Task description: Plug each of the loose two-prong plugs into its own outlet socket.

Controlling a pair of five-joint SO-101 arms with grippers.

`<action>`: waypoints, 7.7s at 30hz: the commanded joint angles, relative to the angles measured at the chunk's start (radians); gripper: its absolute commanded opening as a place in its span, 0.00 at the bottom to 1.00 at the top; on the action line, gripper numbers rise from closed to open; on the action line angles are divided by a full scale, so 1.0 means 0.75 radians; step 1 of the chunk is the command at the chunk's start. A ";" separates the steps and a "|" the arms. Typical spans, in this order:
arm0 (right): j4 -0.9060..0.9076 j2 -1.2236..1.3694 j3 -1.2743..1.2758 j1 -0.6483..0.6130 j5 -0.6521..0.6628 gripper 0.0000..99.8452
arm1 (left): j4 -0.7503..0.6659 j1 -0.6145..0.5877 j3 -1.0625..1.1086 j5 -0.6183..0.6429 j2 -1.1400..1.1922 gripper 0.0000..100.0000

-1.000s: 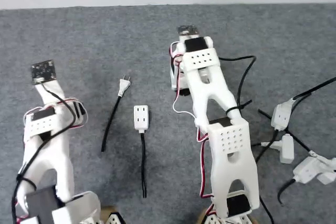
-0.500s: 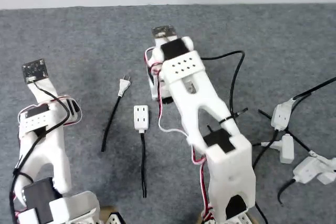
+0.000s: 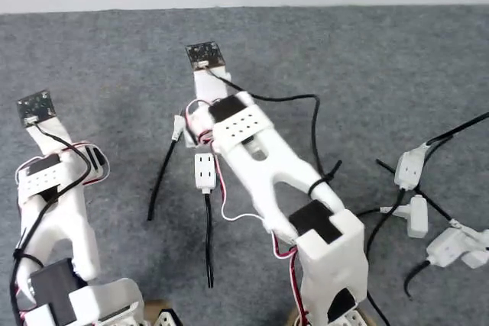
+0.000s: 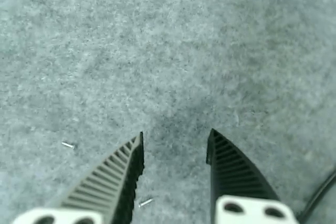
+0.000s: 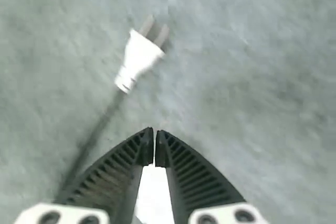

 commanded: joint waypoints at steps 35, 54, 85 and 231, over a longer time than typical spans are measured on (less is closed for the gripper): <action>0.609 1.083 -1.575 -0.075 0.016 0.01 | 0.016 -0.053 -0.024 0.010 -0.002 0.19; 1.030 1.198 -2.005 -0.271 0.025 0.01 | 0.010 -0.057 -0.026 0.010 -0.002 0.19; 1.093 1.263 -1.911 -0.324 0.045 0.01 | 0.012 -0.057 -0.026 0.010 -0.002 0.19; 0.118 -0.954 1.526 0.496 1.657 0.13 | -0.014 -0.049 -0.024 -0.037 -0.002 0.19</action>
